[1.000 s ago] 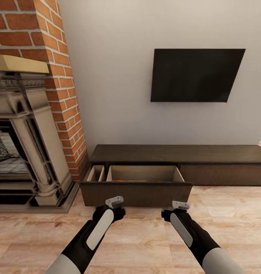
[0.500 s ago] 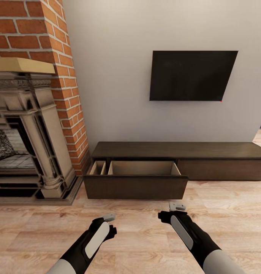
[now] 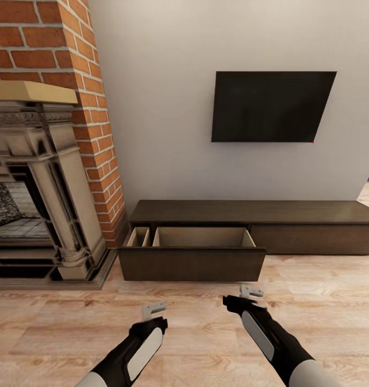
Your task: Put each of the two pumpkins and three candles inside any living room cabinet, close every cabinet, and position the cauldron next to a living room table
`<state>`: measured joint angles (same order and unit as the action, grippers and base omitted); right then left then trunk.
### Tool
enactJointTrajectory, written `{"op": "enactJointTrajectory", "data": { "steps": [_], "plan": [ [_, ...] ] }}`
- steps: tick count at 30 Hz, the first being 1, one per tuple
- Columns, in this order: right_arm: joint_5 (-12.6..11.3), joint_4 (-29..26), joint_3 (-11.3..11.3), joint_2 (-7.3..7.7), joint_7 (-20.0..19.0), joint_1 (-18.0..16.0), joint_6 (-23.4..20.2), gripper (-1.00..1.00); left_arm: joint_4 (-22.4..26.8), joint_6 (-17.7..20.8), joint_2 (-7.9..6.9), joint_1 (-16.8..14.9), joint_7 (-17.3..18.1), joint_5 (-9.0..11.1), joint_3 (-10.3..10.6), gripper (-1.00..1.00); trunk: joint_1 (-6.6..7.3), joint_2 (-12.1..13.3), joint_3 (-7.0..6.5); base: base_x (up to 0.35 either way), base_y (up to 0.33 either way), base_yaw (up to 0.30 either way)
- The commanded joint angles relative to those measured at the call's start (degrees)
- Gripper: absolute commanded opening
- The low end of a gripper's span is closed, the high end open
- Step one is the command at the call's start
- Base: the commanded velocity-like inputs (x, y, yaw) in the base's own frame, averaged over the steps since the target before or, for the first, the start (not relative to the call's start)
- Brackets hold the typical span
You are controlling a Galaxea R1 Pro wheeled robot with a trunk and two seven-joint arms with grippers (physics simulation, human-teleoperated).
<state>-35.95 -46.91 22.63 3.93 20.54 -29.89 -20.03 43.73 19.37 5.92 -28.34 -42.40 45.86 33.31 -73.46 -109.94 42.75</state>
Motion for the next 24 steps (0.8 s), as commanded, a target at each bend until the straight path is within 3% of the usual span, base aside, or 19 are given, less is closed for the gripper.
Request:
{"op": "enactJointTrajectory", "data": {
  "steps": [1,5,9,17,21,24],
  "plan": [
    [-0.5,0.1,0.5,0.09,0.5,0.0,0.5,1.0,0.1,-0.5,-0.03,-0.1,-0.4,0.2,0.6,1.0,0.01,0.0,0.06,0.0,0.0,0.0],
    [-0.4,1.3,1.6,0.04,0.6,0.1,3.3,1.0,0.1,-2.1,-0.08,-0.1,-0.4,0.1,1.2,1.0,0.01,0.0,0.06,0.0,0.0,0.0],
    [-0.4,2.7,3.4,0.03,0.6,0.1,6.1,1.0,0.0,-3.7,-0.11,-0.1,-0.4,0.0,1.4,1.0,-0.87,-1.6,0.78,0.0,0.0,0.0],
    [-0.5,4.1,3.9,-0.04,0.5,0.1,8.4,1.0,0.1,-6.6,-0.12,-0.1,-0.1,-0.1,2.0,1.0,-2.63,-4.8,2.21,0.0,0.0,0.0],
    [-0.5,4.7,3.9,-0.04,0.5,0.0,10.9,1.0,0.0,-7.7,-0.19,-0.1,2.5,-0.3,2.7,1.0,-3.51,-6.4,2.93,0.0,0.0,0.0],
    [-0.4,4.9,3.9,-0.05,0.3,-0.1,12.0,1.0,0.0,-8.3,-0.98,-0.1,3.9,-1.7,2.9,1.0,-4.17,-7.7,3.47,0.0,0.0,0.0]
  ]
}}
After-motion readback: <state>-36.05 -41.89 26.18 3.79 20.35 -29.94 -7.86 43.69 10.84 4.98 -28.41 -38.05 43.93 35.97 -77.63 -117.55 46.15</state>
